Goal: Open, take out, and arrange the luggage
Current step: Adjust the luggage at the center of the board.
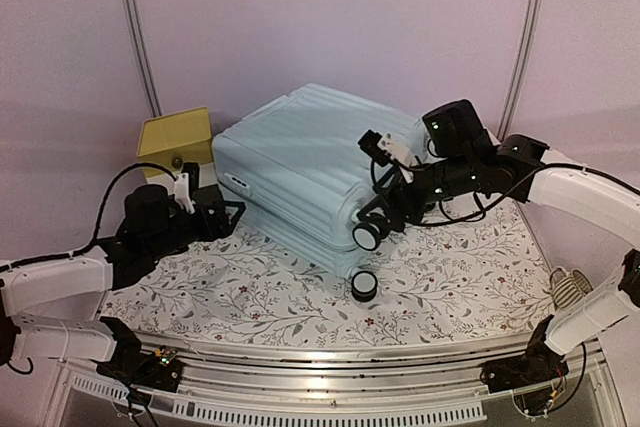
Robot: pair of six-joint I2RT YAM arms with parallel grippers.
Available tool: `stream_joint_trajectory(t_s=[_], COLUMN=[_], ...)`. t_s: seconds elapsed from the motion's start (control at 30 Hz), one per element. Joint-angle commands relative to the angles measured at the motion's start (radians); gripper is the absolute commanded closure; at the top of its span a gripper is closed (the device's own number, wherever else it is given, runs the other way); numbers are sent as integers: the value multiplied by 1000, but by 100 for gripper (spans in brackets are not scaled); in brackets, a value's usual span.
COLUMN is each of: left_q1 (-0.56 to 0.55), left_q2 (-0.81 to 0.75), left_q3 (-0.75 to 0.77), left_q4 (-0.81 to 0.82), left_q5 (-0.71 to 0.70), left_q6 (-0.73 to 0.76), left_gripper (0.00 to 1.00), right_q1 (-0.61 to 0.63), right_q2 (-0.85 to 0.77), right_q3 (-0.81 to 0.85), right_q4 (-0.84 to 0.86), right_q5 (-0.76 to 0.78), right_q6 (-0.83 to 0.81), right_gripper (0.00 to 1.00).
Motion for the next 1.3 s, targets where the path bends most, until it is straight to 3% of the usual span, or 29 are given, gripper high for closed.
stream_joint_trajectory(t_s=[0.0, 0.2, 0.33, 0.63, 1.27], left_q1=[8, 3, -13, -17, -9], left_q2=[-15, 27, 65, 114, 154], left_q3=[-21, -35, -43, -33, -20], left_q4=[-23, 38, 73, 102, 107], left_q5=[17, 99, 130, 145, 131], left_q6=[14, -28, -58, -66, -98], left_gripper=[13, 14, 14, 14, 14], right_q1=[-119, -356, -410, -585, -687], right_q2=[-67, -61, -31, 58, 146], right_q3=[-42, -13, -12, 12, 14], right_q4=[42, 51, 72, 82, 122], right_q5=[53, 26, 107, 64, -16], right_q6=[40, 27, 24, 47, 14], right_gripper=[18, 14, 1, 1, 1])
